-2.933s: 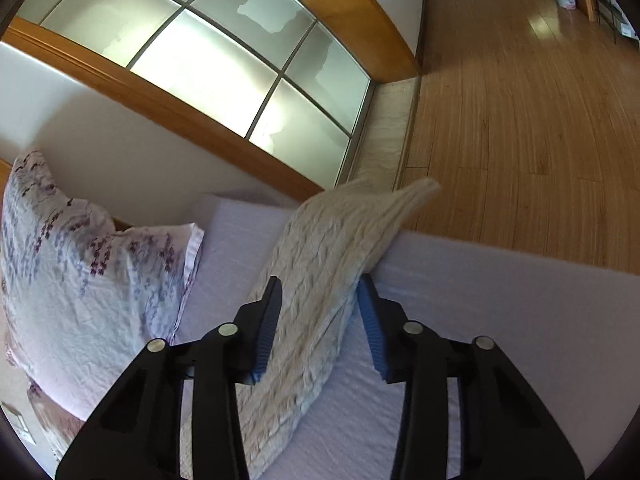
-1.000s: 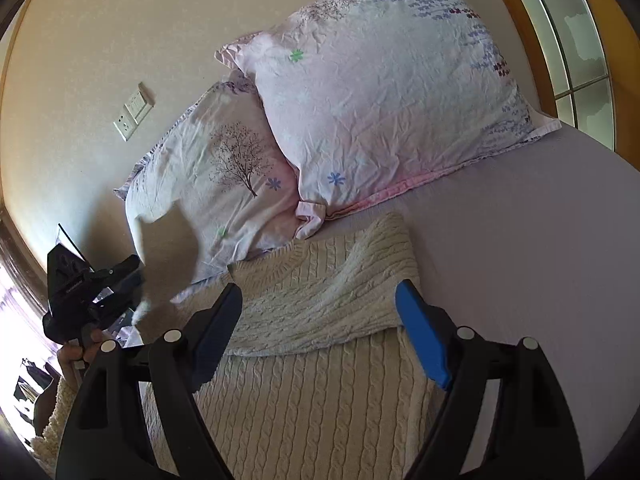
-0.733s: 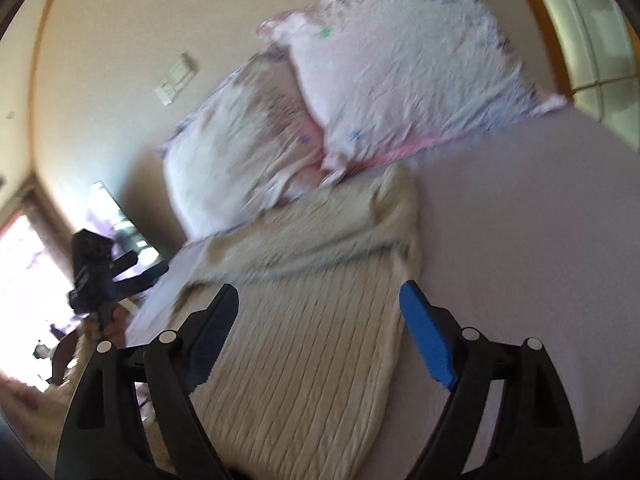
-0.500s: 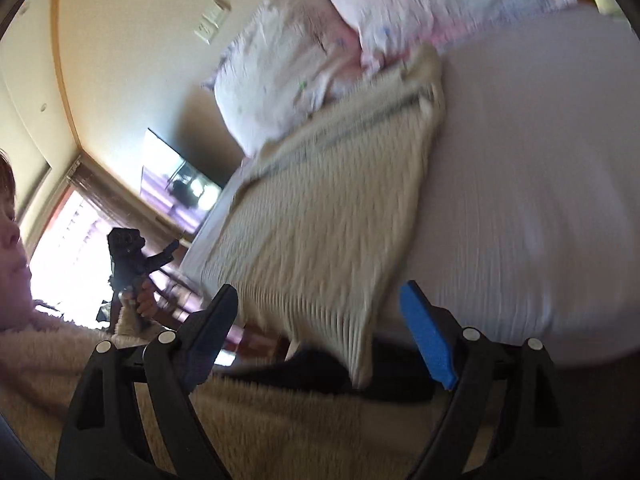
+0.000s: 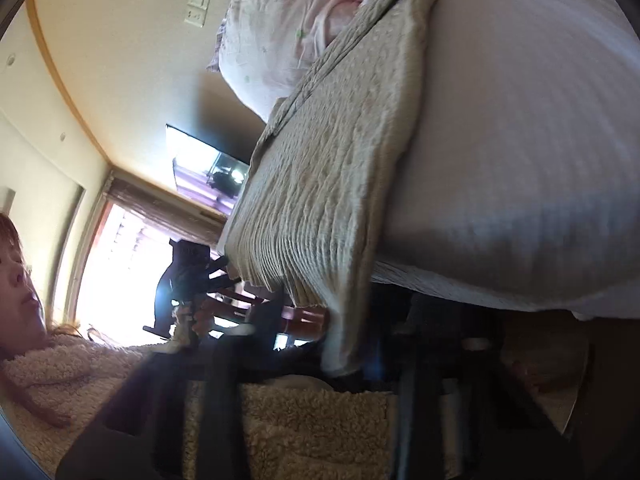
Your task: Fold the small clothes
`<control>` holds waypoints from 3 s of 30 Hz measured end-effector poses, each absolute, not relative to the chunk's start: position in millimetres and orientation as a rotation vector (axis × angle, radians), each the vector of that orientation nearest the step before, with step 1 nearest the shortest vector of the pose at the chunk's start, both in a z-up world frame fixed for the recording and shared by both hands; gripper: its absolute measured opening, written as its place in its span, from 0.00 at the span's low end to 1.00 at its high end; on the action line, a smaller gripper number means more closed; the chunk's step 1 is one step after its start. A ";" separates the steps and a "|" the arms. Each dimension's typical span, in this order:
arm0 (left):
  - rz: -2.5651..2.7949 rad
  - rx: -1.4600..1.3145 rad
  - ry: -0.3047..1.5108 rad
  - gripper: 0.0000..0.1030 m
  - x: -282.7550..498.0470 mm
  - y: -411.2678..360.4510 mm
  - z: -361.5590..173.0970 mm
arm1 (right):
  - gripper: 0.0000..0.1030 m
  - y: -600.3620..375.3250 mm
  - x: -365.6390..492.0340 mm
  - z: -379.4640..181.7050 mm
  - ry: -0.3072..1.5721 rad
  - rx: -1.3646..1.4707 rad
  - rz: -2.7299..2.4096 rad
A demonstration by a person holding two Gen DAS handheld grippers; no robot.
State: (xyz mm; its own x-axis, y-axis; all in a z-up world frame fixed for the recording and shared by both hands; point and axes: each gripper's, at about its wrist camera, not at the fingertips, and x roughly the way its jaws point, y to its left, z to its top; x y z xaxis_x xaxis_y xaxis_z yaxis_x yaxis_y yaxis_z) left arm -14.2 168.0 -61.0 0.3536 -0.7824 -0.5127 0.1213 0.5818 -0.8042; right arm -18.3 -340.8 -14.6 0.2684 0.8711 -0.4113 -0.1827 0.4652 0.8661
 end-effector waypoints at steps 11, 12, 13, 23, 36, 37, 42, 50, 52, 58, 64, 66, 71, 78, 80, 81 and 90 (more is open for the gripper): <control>-0.670 -0.750 0.705 0.06 67.4 177.9 66.7 | 0.08 -337.9 98.8 128.3 0.655 0.579 0.819; -0.641 -0.754 0.671 0.06 87.3 179.5 75.6 | 0.08 -338.4 124.1 130.5 0.635 0.591 0.794; -0.599 -0.759 0.641 0.06 113.1 180.0 83.7 | 0.08 -340.2 150.1 133.2 0.621 0.616 0.749; -0.315 -0.779 0.822 0.19 294.8 146.3 18.6 | 0.15 -345.3 316.1 10.2 0.951 0.768 0.210; -0.232 -0.733 0.859 0.76 234.7 204.8 20.7 | 0.99 -389.9 274.4 48.8 0.658 0.788 0.198; -0.235 -0.744 0.889 0.73 234.4 206.6 12.0 | 0.99 -393.3 275.1 46.9 0.672 0.803 0.201; -0.324 -0.820 0.920 0.64 236.1 197.7 -11.1 | 0.99 -386.4 277.2 39.4 0.692 0.838 0.201; -0.393 -1.097 0.911 0.16 237.9 177.0 -31.7 | 0.99 -387.4 275.0 44.4 0.694 0.906 0.290; -0.435 -1.089 0.860 0.15 236.8 158.3 -7.5 | 0.99 -391.2 273.3 49.2 0.678 0.914 0.299; -0.763 -1.041 0.782 0.14 262.2 28.7 65.3 | 0.99 -413.8 256.9 74.0 0.575 0.815 0.226; -1.130 -1.075 1.047 0.35 303.2 -137.1 40.2 | 0.99 -453.9 260.3 52.4 0.656 0.894 0.190; -1.100 -1.050 0.977 0.56 297.5 -124.3 46.6 | 0.99 -461.8 262.6 44.7 0.703 0.935 0.212; -0.679 -0.703 0.836 0.81 280.2 -50.1 67.8 | 0.99 -453.9 275.2 26.0 0.909 0.914 0.233; -0.576 -0.515 1.074 0.80 282.1 -69.5 20.2 | 0.87 -424.3 288.4 -11.1 1.113 0.897 0.306; -0.586 -0.507 1.081 0.80 281.4 -81.8 13.9 | 0.80 -419.9 288.1 -10.5 1.110 0.860 0.301; -0.598 -0.518 1.079 0.80 280.2 -86.3 11.2 | 0.67 -416.7 288.2 -11.7 1.115 0.838 0.295; -0.718 -0.587 1.007 0.37 266.9 -40.1 21.5 | 0.33 -387.0 282.8 -5.5 1.053 0.926 0.469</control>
State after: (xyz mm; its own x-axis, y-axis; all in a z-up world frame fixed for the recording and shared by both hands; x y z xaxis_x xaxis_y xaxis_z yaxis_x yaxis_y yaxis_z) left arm 266.9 -40.1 21.5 0.3475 -0.7661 -0.5406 0.2615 0.6328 -0.7288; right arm 282.8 -387.0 -5.5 0.4482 0.7208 -0.5288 0.0892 0.5525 0.8288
